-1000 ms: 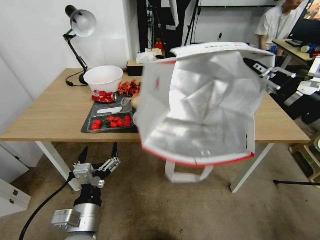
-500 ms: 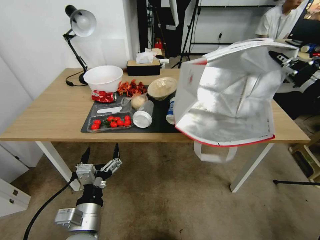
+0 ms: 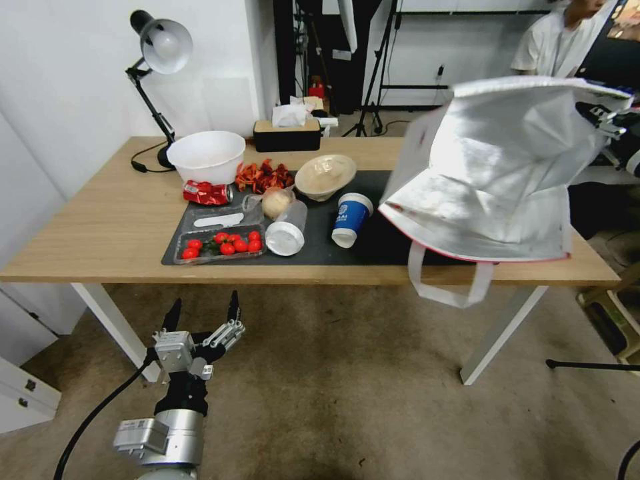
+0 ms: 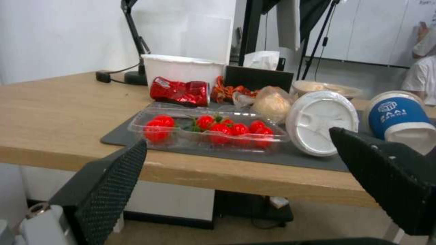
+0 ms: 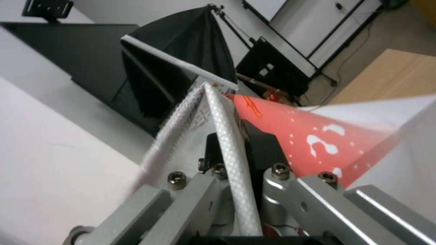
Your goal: Pick up the food delivery bag from the floor and place it on the table.
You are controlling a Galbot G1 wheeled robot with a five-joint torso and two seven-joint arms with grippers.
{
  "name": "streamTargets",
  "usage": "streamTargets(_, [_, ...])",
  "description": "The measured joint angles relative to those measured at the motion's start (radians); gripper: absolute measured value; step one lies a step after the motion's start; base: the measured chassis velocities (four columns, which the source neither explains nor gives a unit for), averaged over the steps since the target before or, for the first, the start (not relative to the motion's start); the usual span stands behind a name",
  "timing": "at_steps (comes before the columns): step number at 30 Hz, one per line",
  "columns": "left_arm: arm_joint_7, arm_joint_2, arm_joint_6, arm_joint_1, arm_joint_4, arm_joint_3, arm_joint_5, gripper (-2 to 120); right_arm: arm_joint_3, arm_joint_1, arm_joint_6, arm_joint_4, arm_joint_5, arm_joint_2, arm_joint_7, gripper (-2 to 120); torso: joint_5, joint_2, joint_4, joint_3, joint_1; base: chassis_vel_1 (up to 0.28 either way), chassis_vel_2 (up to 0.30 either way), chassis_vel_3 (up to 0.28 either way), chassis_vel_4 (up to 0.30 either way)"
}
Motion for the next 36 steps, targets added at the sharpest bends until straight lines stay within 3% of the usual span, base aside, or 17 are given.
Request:
streamTargets(20, [-0.001,-0.002,-0.006,0.010,-0.003,-0.016,0.005,100,-0.184,0.183,-0.012,-0.063,0.016,0.053,0.066,0,0.0001,0.000,0.0000,0.000,0.000,0.000,0.000,0.000,0.000])
streamTargets(36, [-0.002,-0.006,-0.003,0.004,0.012,-0.008,0.017,100,-0.255,0.224,-0.096,-0.114,-0.047,0.067,0.228,0,0.0001,0.000,-0.0001,0.000,0.000,0.000,0.000,0.000,0.000])
